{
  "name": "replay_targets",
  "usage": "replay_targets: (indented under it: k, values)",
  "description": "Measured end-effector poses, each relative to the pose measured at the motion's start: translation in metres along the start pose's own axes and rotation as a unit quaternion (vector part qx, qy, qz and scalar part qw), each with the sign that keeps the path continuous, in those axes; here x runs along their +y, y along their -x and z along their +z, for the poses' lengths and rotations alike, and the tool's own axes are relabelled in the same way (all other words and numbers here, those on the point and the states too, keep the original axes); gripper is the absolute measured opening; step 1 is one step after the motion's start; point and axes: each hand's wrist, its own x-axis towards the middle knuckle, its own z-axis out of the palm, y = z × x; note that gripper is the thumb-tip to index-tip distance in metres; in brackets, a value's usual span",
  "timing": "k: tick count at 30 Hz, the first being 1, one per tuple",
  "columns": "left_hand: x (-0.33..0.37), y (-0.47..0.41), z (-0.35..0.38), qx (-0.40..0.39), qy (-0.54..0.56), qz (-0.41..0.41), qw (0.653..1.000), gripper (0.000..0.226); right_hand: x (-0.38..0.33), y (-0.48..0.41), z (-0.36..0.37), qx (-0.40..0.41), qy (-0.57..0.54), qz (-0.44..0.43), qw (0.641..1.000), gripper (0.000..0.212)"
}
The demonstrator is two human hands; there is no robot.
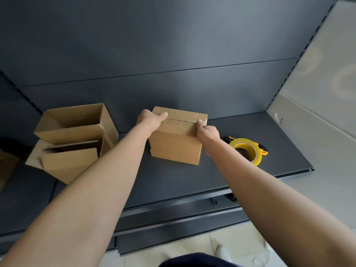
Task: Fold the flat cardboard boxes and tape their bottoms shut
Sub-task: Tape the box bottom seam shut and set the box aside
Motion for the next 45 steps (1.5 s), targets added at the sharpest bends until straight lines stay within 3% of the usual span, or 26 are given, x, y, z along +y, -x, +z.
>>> replay_targets:
  k: [4,13,20,25,28,32,34,37,39,42,45]
  values:
    - [-0.003,-0.001,-0.002,-0.017,0.038,-0.009,0.999,0.071,-0.003,0.0,-0.002,-0.003,-0.01,0.015,1.0,0.044]
    - [-0.008,0.005,0.003,0.023,0.061,-0.007,0.998,0.046,-0.007,-0.005,0.0,0.026,-0.014,0.036,0.999,0.036]
    - [-0.013,0.019,0.001,0.045,0.086,-0.005,0.995,0.046,-0.005,-0.003,-0.002,0.047,-0.01,0.013,0.999,0.042]
    - [-0.019,0.026,-0.006,0.045,0.124,0.001,0.991,0.039,-0.005,0.0,-0.01,0.069,-0.048,0.046,0.995,0.03]
    - [-0.018,0.035,-0.014,0.049,0.197,0.013,0.979,0.032,-0.016,0.005,-0.011,0.098,-0.102,0.023,0.99,0.049]
    - [-0.018,0.039,-0.028,0.082,0.276,-0.026,0.957,0.063,-0.033,0.01,-0.012,0.088,-0.178,0.03,0.98,0.048]
    - [-0.023,0.039,-0.035,0.076,0.296,-0.042,0.951,0.047,-0.032,0.013,-0.009,0.064,-0.181,0.033,0.981,0.042]
    - [-0.031,0.04,-0.04,0.071,0.29,-0.007,0.954,0.003,-0.024,0.016,0.0,0.044,-0.162,0.03,0.985,0.017]
    - [-0.036,0.038,-0.04,0.043,0.297,0.011,0.954,0.025,-0.02,0.018,0.004,0.053,-0.147,0.021,0.987,0.011]
    - [-0.05,0.039,-0.039,0.008,0.264,-0.012,0.964,0.056,-0.017,0.019,0.011,0.057,-0.166,-0.001,0.984,0.019]
    - [-0.07,0.038,-0.035,0.017,0.228,-0.011,0.974,0.061,-0.012,0.018,0.018,0.04,-0.185,-0.022,0.982,0.054]
